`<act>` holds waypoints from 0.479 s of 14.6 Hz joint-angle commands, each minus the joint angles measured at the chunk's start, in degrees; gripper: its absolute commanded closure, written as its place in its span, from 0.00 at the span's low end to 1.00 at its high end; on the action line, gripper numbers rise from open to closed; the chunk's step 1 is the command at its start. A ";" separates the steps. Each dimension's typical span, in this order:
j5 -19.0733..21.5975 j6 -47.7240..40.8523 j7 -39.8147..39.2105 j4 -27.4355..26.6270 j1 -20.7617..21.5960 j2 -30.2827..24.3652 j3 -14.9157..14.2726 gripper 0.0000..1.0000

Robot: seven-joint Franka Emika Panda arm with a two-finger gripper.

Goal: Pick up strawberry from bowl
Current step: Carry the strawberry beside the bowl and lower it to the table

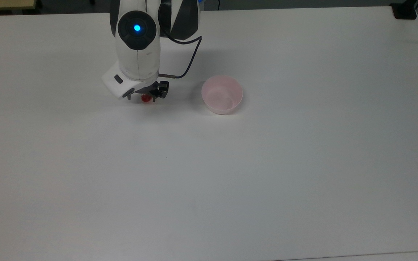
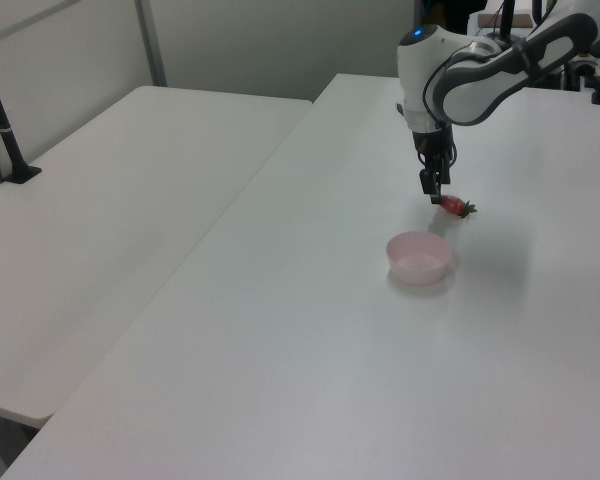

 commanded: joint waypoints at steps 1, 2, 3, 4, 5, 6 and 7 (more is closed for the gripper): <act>-0.31 0.01 7.31 -0.95 -0.05 -4.85 0.15 0.00; 0.04 -1.12 8.37 -0.17 -0.14 -6.17 0.15 0.00; 0.65 -3.57 8.56 1.50 -0.14 -7.23 0.24 0.00; 2.05 -6.82 8.56 3.77 -0.14 -8.02 0.24 0.00; 4.76 -9.98 8.73 6.67 -0.14 -8.81 0.24 0.00; 8.09 -13.49 8.56 9.48 -0.22 -9.87 -0.19 0.00; 10.30 -17.10 8.13 11.77 -0.22 -11.01 -0.46 0.00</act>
